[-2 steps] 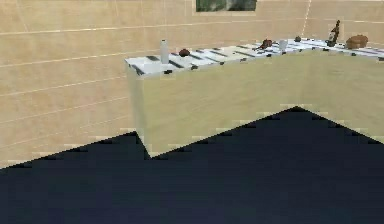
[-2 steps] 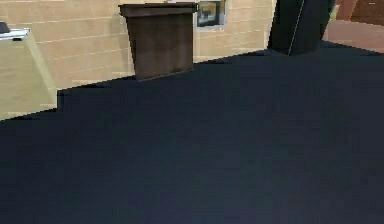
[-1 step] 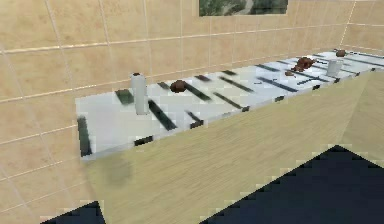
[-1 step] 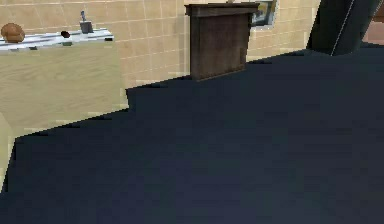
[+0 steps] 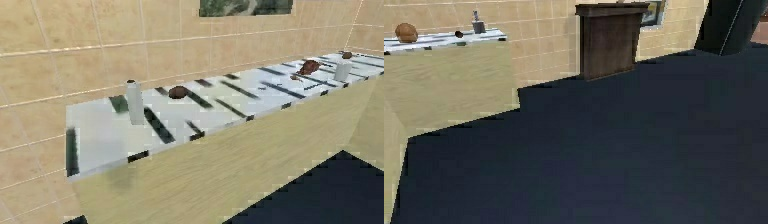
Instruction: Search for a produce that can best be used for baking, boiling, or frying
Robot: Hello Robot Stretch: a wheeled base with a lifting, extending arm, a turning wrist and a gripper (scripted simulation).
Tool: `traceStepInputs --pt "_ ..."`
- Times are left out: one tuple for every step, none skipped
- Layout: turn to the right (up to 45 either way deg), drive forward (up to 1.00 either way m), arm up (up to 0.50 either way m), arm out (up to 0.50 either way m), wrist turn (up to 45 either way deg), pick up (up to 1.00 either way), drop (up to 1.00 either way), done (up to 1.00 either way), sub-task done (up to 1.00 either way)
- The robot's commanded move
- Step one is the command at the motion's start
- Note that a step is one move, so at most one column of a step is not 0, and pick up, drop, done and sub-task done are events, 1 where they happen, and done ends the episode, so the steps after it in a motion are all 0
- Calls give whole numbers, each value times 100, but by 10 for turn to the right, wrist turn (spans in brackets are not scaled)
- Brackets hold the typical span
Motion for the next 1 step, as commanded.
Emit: traceStepInputs --pt "0 0 0 0 0 0 0 100 0"
